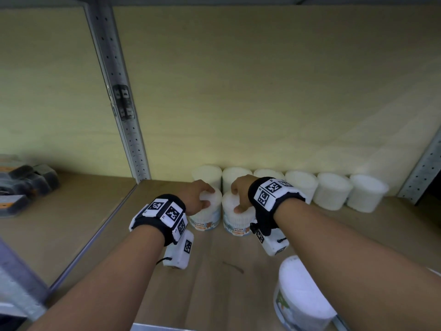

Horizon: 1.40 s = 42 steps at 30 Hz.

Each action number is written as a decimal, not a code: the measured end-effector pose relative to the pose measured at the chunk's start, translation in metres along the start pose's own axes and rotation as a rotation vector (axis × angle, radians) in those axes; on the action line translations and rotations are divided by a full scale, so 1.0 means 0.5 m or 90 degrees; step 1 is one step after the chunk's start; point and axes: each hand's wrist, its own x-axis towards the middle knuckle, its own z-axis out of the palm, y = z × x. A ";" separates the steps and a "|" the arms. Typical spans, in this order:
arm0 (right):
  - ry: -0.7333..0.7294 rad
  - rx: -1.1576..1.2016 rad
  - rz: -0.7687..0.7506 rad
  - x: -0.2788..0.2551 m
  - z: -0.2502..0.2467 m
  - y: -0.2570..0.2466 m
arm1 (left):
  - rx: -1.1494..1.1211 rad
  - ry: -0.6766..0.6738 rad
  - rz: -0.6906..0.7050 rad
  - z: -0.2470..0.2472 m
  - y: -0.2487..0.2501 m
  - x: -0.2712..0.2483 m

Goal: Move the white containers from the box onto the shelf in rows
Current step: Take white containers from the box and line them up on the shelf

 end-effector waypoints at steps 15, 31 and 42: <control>-0.081 -0.081 -0.048 -0.118 0.034 -0.095 | 0.010 -0.030 0.009 0.009 -0.025 -0.173; -0.107 -0.046 -0.114 -0.342 0.046 -0.088 | 0.001 -0.030 0.100 0.050 0.011 -0.301; -0.086 0.039 -0.118 -0.365 0.061 -0.056 | -0.003 -0.017 0.111 0.058 0.021 -0.307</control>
